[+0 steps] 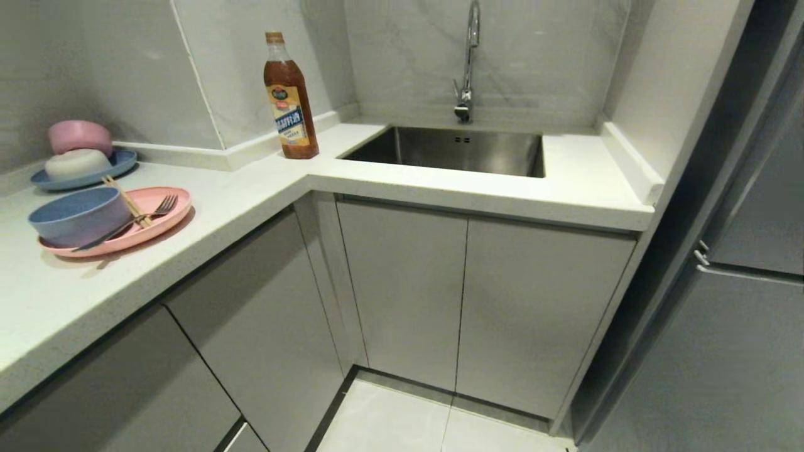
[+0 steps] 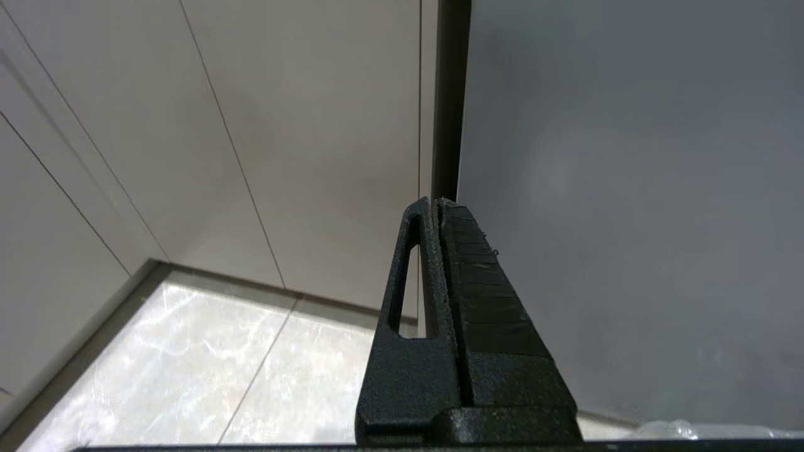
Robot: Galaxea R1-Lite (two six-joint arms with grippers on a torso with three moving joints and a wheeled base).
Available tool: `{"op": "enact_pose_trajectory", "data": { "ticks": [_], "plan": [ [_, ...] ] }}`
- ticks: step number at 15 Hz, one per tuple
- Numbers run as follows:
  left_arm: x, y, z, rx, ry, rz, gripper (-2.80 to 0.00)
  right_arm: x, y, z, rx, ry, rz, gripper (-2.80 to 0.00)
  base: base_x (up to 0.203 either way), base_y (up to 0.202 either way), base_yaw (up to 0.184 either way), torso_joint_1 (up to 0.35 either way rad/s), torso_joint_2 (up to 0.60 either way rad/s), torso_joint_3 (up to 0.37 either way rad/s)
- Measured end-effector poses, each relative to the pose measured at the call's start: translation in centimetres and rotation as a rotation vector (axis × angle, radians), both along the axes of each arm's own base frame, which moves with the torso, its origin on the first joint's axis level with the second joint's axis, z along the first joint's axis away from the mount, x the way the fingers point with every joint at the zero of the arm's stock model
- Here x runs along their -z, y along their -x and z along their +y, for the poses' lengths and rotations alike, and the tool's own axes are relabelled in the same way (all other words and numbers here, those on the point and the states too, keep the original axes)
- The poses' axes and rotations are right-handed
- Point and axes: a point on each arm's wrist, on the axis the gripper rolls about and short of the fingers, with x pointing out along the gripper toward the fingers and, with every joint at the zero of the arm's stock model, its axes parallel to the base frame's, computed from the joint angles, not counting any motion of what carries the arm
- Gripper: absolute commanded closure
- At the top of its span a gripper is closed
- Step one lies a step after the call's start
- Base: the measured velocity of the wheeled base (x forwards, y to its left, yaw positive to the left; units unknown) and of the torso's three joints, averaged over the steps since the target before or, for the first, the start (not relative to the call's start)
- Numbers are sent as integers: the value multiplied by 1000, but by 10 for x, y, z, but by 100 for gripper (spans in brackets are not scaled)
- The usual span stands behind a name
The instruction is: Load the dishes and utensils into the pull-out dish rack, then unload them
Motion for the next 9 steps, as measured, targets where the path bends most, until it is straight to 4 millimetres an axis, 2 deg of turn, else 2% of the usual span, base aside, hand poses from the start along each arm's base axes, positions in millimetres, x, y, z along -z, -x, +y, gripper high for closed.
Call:
{"op": "enact_pose_trajectory", "data": {
  "ticks": [9],
  "plan": [
    [0,0,0,2,0,-1,0,0,0,0,0,0,0,0,0,0,0,4,1,203]
  ]
}}
